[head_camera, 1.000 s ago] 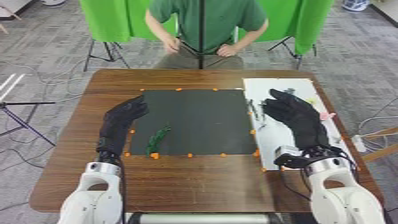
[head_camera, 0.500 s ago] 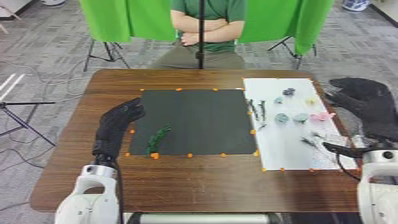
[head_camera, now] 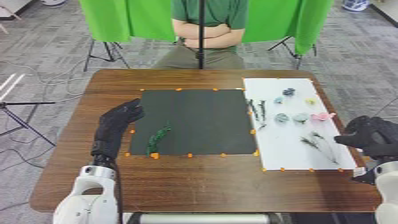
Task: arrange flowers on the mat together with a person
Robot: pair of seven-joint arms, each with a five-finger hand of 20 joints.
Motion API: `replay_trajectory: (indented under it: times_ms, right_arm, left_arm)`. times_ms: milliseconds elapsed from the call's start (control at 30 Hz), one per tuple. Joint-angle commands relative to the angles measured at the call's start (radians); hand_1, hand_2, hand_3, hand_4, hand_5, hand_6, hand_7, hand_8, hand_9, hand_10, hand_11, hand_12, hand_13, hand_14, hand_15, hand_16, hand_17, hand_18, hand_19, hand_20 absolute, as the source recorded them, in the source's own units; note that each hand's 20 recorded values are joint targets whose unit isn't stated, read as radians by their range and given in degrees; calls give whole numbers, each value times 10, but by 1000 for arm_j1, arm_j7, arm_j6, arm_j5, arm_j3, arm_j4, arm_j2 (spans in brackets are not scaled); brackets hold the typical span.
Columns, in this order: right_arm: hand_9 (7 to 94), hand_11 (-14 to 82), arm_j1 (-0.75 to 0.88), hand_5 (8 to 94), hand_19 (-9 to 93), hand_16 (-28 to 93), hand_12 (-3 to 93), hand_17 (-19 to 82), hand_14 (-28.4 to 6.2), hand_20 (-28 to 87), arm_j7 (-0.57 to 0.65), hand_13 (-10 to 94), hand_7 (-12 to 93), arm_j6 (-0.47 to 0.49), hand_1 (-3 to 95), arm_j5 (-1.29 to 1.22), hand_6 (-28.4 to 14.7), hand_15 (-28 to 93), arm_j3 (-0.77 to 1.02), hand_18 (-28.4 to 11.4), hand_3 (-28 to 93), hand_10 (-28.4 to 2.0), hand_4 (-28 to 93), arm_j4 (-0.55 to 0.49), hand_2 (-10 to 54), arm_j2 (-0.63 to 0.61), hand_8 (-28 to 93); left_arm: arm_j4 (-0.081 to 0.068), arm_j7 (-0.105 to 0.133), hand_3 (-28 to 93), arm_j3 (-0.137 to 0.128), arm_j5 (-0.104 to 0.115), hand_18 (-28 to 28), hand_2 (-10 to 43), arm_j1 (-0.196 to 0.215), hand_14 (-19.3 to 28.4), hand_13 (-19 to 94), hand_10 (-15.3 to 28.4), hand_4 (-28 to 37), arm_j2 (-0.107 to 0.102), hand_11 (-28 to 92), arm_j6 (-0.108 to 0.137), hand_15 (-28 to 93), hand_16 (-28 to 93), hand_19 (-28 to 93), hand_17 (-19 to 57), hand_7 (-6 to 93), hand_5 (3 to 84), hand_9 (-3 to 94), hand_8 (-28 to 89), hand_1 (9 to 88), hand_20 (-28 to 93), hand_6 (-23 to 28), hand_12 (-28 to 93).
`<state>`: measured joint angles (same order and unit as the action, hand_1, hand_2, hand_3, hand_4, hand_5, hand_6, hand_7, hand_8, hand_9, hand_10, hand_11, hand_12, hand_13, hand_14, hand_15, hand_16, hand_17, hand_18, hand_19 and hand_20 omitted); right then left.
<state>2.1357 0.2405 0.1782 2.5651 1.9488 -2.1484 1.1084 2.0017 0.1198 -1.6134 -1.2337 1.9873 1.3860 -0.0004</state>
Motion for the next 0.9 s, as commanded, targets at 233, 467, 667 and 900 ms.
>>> replay_trajectory:
  times_ms: [233,467,667,900]
  right_arm:
    - [760,285,-54,681,638,314,269,302,-97,544,62,714,242,-48,407,-22,14,486,-93,-193,574,-109,-283,104,-95,-30,-91]
    - [798,294,-82,710,664,328,271,320,-93,558,84,742,252,-98,483,26,17,504,-137,-201,419,-106,-283,170,-95,-43,-85]
    - [817,308,-85,719,684,334,270,334,-86,570,92,761,258,-110,526,13,21,516,-145,-204,348,-104,-283,199,-95,-35,-90]
    - [877,303,-94,770,700,346,267,342,-88,588,39,780,268,-147,676,-95,33,545,-155,-211,58,-94,-39,220,-95,-23,90]
  left_arm:
    - [-4,-16,665,14,-4,119,14,12,191,369,143,-201,-3,192,-1,220,7,104,63,148,490,460,-56,274,171,48,130]
    - [-3,-15,661,18,-1,120,17,14,190,368,142,-202,1,193,0,220,7,103,63,148,489,459,-56,277,171,48,130]
    - [-6,-18,662,18,-2,119,16,11,190,367,142,-199,3,193,-6,219,8,102,63,148,488,457,-56,276,171,48,129]
    - [-6,-19,663,20,3,119,16,13,189,367,142,-199,4,194,-6,218,8,102,63,147,488,457,-57,275,171,48,129]
